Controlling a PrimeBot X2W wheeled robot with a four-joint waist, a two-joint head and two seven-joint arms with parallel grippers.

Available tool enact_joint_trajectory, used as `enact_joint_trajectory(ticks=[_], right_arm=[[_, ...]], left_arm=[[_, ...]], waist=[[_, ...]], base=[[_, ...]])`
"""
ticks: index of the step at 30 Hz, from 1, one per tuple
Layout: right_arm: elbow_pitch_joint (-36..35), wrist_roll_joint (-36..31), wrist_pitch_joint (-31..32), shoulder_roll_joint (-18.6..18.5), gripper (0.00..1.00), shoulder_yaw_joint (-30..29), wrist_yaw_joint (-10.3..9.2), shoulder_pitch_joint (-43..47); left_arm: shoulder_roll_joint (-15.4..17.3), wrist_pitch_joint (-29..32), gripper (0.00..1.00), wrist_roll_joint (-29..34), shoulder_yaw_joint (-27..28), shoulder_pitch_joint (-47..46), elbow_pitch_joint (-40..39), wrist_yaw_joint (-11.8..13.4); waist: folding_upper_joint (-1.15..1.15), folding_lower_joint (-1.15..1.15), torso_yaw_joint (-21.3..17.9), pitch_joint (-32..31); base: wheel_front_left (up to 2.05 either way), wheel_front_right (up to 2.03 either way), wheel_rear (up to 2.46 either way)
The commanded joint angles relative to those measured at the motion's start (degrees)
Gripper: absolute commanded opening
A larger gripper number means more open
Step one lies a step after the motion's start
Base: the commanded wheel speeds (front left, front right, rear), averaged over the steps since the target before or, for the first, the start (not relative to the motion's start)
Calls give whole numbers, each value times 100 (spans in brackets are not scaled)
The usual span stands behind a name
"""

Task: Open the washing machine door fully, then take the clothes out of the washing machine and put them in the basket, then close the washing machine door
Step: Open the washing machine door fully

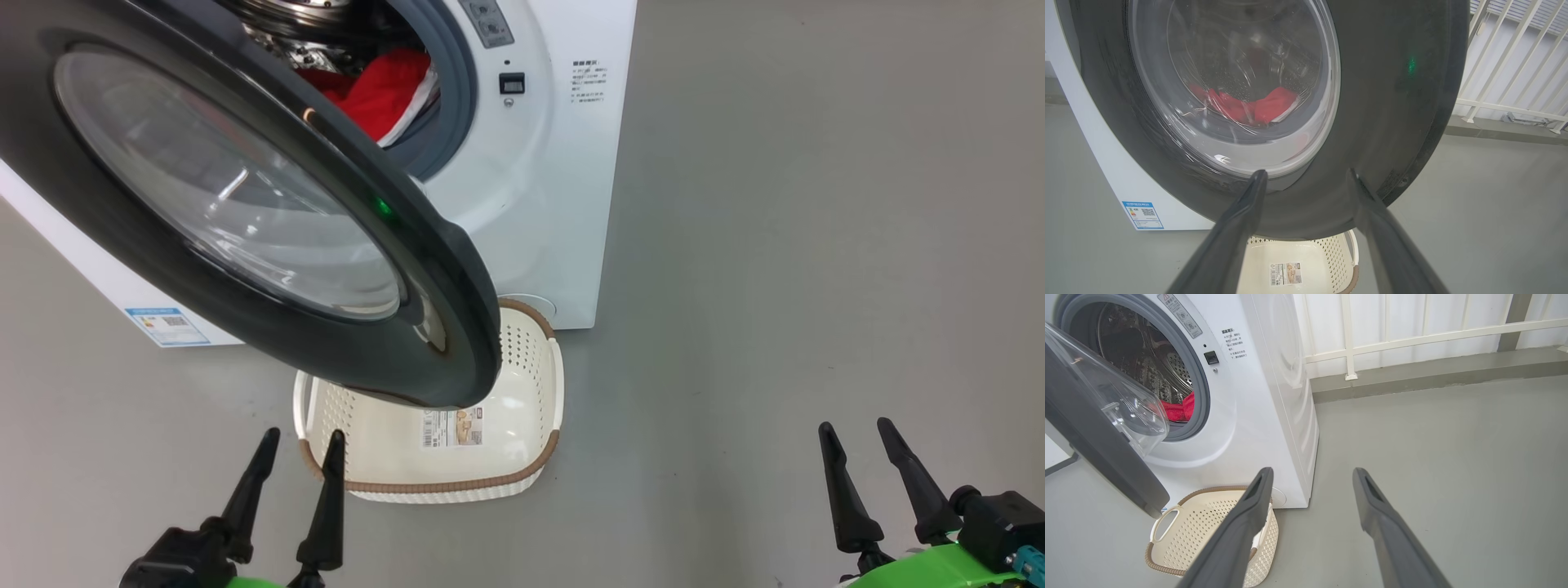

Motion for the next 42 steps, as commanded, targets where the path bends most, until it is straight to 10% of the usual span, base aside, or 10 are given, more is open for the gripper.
enact_joint_trajectory(ticks=[1,8,9,10,11,24,42], right_arm=[[-159,-62,-38,-50,100,90,44,-80],[-235,-28,-38,-37,100,162,44,-143],[-246,42,-38,-50,84,246,44,-161],[-256,124,-38,-75,20,332,44,-184],[-267,245,-38,-84,0,389,44,-212],[-446,3214,-38,-526,0,1759,44,-1420],[30,5439,162,-1464,0,3758,44,-3875]], left_arm=[[37,-69,100,41,180,-17,-146,-33],[33,-69,100,40,171,-19,-159,-33],[32,-69,100,36,162,-19,-159,-33],[32,-69,100,33,151,-21,-160,-33],[31,-69,100,30,139,-24,-162,-33],[26,-69,100,-202,-35,1,-209,-33],[25,-69,100,-419,-377,-320,-160,-33]], waist=[[0,0,3,0],[0,0,21,3],[0,0,29,0],[0,0,37,1],[0,0,49,0],[0,0,291,36],[0,0,836,445]], base=[[0,0,0],[0,0,0],[0,0,0],[0,0,0],[0,0,0],[0,0,0],[0,0,0]])
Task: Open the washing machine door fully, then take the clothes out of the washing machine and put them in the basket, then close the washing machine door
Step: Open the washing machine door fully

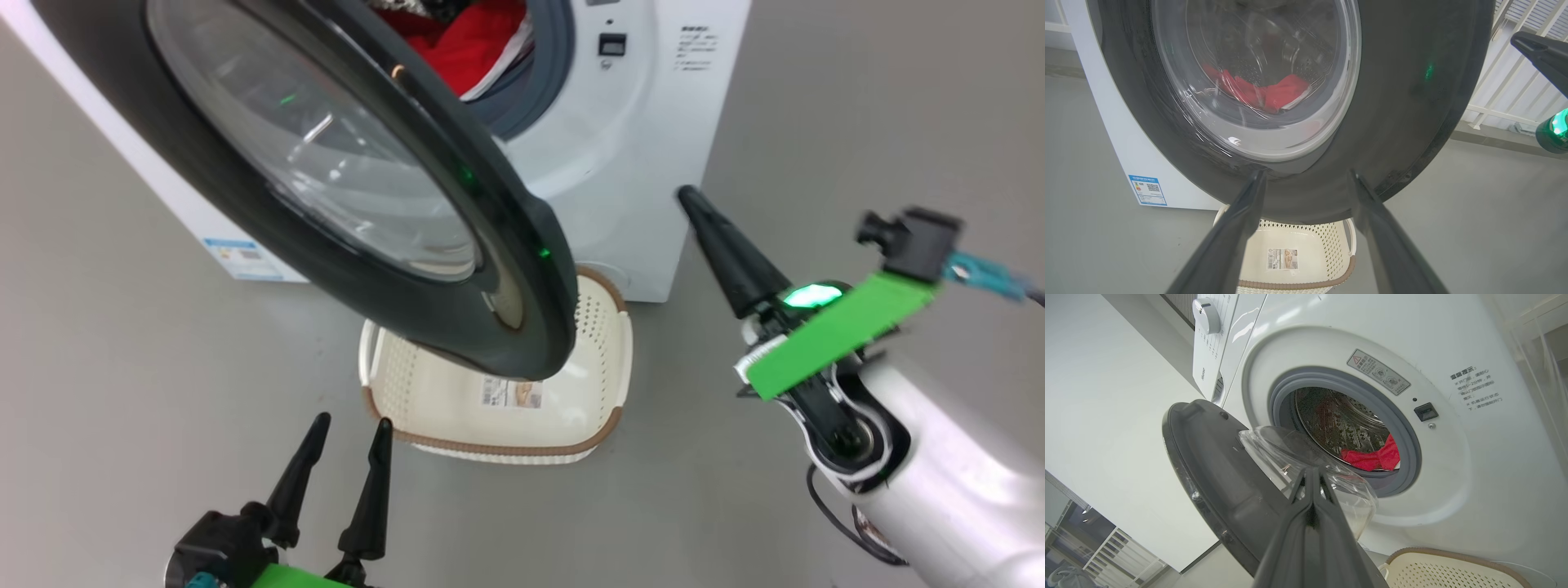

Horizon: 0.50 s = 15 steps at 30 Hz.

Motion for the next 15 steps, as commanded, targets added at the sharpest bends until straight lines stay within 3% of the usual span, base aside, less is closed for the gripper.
enact_joint_trajectory(ticks=[1,7,15], right_arm=[[-92,224,138,-23,0,202,44,-182],[25,1008,869,-210,0,708,44,-723],[223,1871,2005,-227,0,675,44,-987]], left_arm=[[36,-69,100,-40,149,-159,-126,-33],[36,-69,100,-126,55,-239,-93,-33],[36,-69,100,-160,-11,-304,-61,-33]], waist=[[0,0,124,119],[0,0,307,264],[0,0,440,382]], base=[[0,0,0],[0,0,0],[0,0,0]])
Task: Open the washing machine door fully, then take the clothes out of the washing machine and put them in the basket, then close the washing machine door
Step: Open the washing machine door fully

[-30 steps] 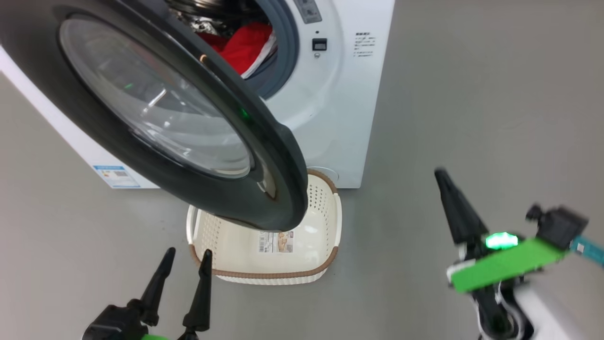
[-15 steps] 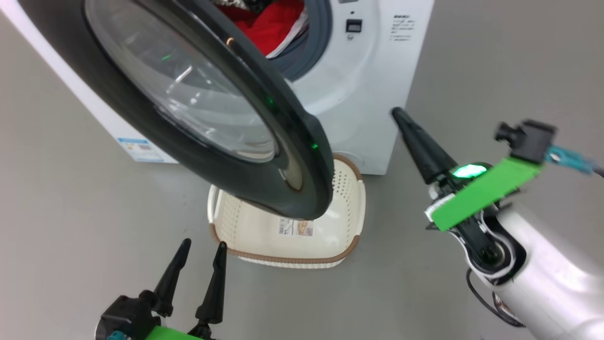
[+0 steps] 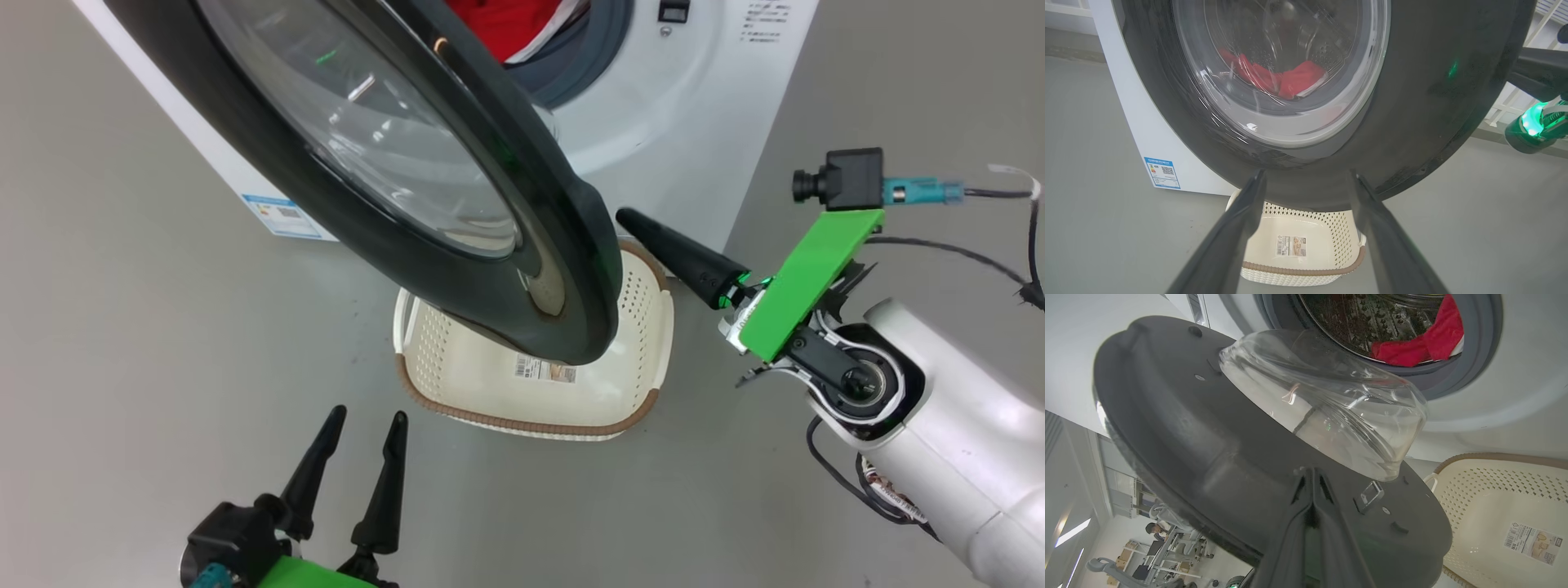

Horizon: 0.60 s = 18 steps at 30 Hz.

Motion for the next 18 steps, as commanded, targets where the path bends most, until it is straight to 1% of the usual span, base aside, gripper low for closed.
enact_joint_trajectory(ticks=[1,7,18], right_arm=[[-75,82,135,17,0,-29,44,-77],[4,112,585,160,0,-96,44,-90],[-148,-68,967,477,0,38,44,382]], left_arm=[[47,-69,100,-54,156,-176,-102,-33],[47,-69,100,-120,94,-239,-81,-33],[47,-69,100,-175,134,-42,-6,-33]], waist=[[0,0,42,44],[0,0,140,83],[0,0,428,-238]], base=[[0,0,0],[0,0,0],[0,0,0]])
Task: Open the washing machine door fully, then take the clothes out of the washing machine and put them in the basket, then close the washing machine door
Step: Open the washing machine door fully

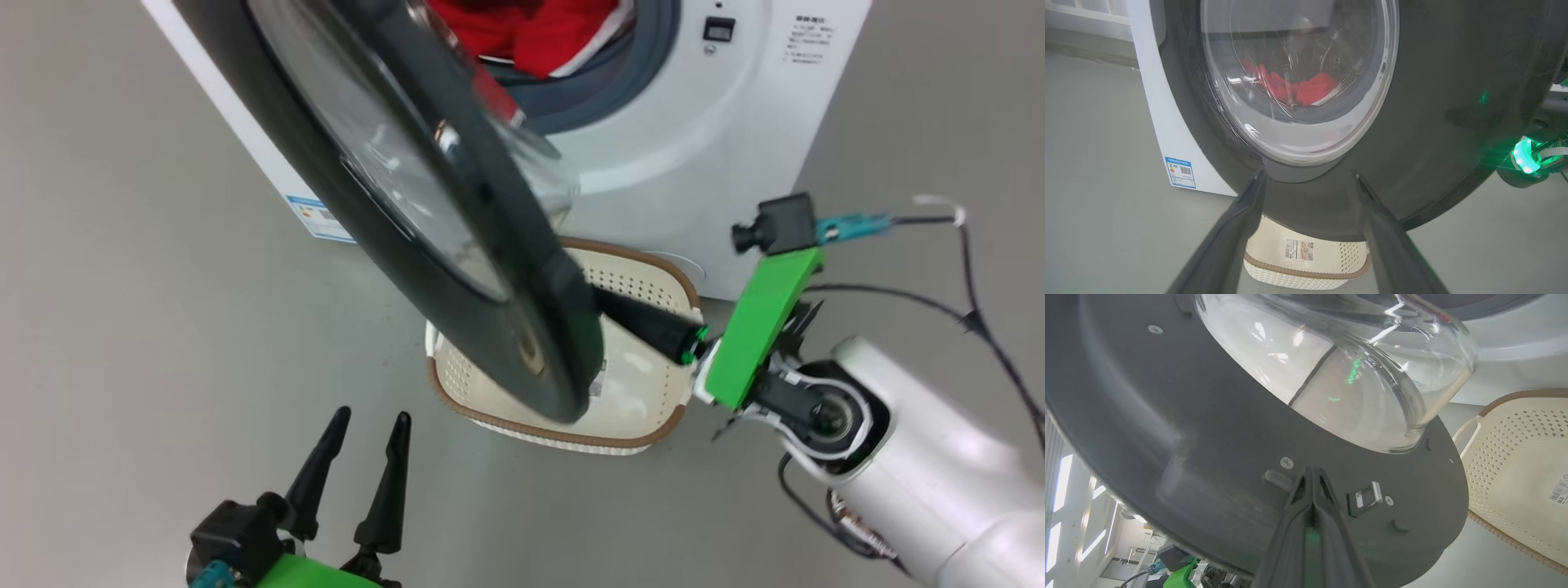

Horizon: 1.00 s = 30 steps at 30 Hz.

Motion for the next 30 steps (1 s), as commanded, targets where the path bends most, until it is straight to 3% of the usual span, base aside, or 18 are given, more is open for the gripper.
enact_joint_trajectory(ticks=[1,22,30], right_arm=[[-251,-48,40,205,0,65,54,124],[-332,-220,321,737,0,149,54,456],[-252,-269,416,950,0,196,54,439]], left_arm=[[58,-69,100,-31,220,33,-97,-33],[58,-69,100,-7,406,291,32,-5],[58,-69,100,-13,520,371,-70,124]], waist=[[0,0,129,-123],[0,0,941,-506],[0,0,1006,-524]], base=[[0,0,0],[0,0,0],[0,0,0]])
